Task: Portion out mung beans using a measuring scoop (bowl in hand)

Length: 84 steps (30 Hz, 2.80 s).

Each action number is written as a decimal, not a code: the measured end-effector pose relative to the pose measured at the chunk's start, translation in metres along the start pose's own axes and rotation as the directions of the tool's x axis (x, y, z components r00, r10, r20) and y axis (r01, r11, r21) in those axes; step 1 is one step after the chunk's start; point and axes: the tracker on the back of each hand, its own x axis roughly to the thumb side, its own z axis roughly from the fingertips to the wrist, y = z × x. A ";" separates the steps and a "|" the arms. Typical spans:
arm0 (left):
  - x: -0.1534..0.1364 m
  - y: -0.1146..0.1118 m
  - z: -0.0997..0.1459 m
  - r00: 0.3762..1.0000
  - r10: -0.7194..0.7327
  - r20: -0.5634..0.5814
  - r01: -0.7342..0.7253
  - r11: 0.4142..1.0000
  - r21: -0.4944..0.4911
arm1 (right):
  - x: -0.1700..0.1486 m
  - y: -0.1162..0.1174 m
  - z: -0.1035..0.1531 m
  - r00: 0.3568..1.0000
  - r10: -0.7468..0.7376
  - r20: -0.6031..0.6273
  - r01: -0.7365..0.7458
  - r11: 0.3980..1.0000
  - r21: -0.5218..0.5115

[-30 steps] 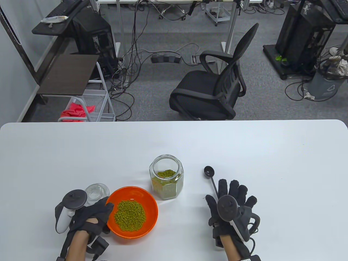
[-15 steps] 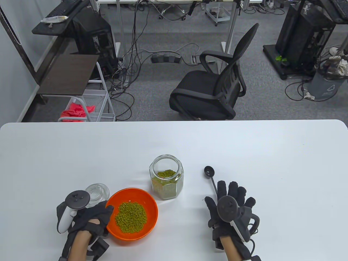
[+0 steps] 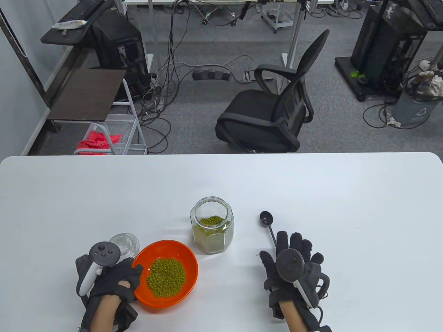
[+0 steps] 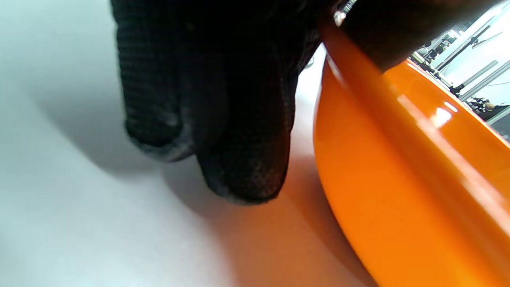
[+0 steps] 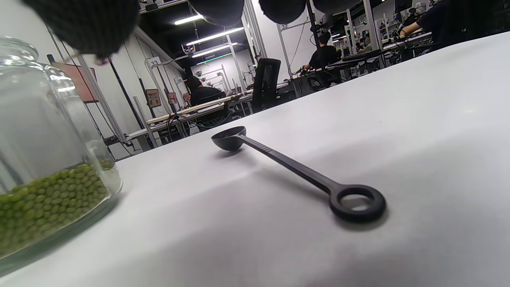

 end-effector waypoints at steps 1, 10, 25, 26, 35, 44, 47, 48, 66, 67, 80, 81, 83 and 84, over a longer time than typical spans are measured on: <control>0.001 0.000 0.001 1.000 -0.008 -0.002 0.008 1.000 0.007 | 0.000 0.000 0.000 1.000 -0.001 -0.001 0.001 1.000 -0.001; 0.014 0.010 0.017 0.988 -0.153 0.011 0.147 0.967 0.208 | -0.002 0.000 0.000 1.000 -0.020 -0.004 0.020 1.000 -0.004; 0.040 0.027 0.039 0.947 -0.315 0.070 0.249 0.851 0.463 | -0.004 -0.001 0.002 0.998 -0.065 -0.008 0.065 0.998 0.000; 0.041 0.028 0.039 0.945 -0.320 0.071 0.253 0.850 0.461 | -0.004 -0.001 0.002 0.998 -0.064 -0.008 0.064 0.998 0.002; 0.033 0.044 0.016 0.974 -0.210 0.085 0.168 0.920 0.355 | -0.005 -0.002 0.001 0.997 -0.078 -0.013 0.078 0.997 0.014; 0.022 0.061 -0.021 0.965 -0.261 0.031 0.251 0.949 0.193 | -0.007 -0.005 0.000 0.995 -0.095 -0.020 0.095 0.995 0.012; 0.016 0.059 -0.035 0.964 -0.265 0.012 0.260 0.955 0.143 | -0.007 -0.005 -0.001 0.995 -0.103 -0.016 0.103 0.995 0.011; 0.014 0.058 -0.039 0.959 -0.283 0.007 0.280 0.951 0.130 | -0.007 -0.005 0.000 0.995 -0.103 -0.015 0.104 0.995 0.013; 0.007 0.041 -0.065 0.930 -0.366 -0.006 0.366 0.929 0.061 | -0.007 -0.006 -0.001 0.995 -0.101 -0.020 0.102 0.995 0.017; 0.007 0.041 -0.065 0.933 -0.361 -0.002 0.360 0.931 0.066 | -0.007 -0.007 -0.001 0.994 -0.104 -0.018 0.105 0.994 0.018; 0.010 0.042 -0.065 0.906 -0.423 0.005 0.419 0.897 0.140 | -0.008 -0.007 -0.001 0.994 -0.109 -0.029 0.109 0.994 0.020; 0.010 0.042 -0.064 0.904 -0.427 0.017 0.420 0.895 0.149 | -0.008 -0.007 -0.001 0.994 -0.110 -0.029 0.110 0.994 0.019; 0.009 0.043 -0.063 0.908 -0.419 0.024 0.411 0.900 0.144 | -0.009 -0.008 -0.001 0.993 -0.110 -0.031 0.110 0.994 0.017; 0.008 0.044 -0.063 0.906 -0.423 0.028 0.415 0.899 0.139 | -0.009 -0.007 -0.001 0.993 -0.112 -0.032 0.113 0.993 0.017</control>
